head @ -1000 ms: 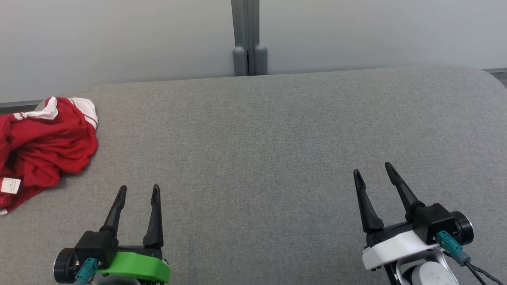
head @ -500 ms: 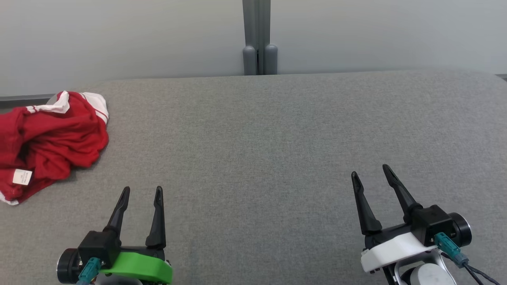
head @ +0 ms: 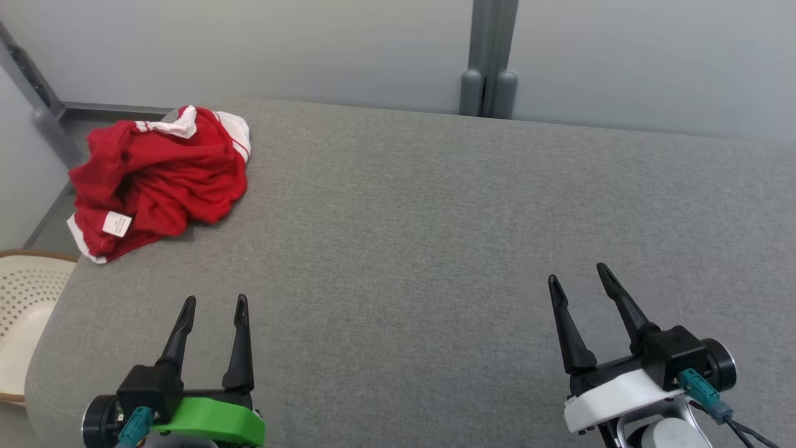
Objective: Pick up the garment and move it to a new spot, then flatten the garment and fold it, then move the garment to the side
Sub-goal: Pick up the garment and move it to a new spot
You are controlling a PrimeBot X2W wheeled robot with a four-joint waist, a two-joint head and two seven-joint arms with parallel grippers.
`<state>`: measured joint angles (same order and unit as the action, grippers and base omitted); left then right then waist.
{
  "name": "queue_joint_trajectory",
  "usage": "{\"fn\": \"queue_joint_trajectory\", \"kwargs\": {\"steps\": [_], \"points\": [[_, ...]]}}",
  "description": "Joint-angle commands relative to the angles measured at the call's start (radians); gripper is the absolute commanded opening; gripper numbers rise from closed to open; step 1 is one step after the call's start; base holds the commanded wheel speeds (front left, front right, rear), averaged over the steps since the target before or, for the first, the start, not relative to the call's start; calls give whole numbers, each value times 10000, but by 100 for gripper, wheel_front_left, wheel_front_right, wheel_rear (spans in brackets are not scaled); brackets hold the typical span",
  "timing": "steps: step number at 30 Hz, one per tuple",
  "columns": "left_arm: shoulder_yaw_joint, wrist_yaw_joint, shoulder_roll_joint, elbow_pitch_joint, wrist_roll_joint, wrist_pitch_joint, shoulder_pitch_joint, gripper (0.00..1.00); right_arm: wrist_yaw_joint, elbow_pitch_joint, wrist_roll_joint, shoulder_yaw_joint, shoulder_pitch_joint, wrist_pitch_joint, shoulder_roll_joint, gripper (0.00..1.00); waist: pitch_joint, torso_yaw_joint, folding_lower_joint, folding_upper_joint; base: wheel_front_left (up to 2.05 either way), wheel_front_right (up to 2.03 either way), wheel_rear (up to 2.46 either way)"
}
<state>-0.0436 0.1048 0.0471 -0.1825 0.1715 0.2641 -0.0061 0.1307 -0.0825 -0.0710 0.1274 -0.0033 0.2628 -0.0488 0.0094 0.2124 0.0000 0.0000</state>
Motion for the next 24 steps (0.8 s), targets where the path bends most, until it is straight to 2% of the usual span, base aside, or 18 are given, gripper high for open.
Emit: {"fn": "queue_joint_trajectory", "kwargs": {"steps": [1,13,24], "points": [[49,-59,58,-6,-70,6,107,100,1,1,-89,14,101,31,-31,100,5,772,0,0,0,0,0],[384,-208,59,104,-159,6,267,100,1,-8,-176,77,180,31,-31,100,-80,2267,0,0,0,0,0],[748,-237,55,230,-146,6,397,100,1,-19,-213,166,171,31,-31,100,-141,2926,0,0,0,0,0]]}}
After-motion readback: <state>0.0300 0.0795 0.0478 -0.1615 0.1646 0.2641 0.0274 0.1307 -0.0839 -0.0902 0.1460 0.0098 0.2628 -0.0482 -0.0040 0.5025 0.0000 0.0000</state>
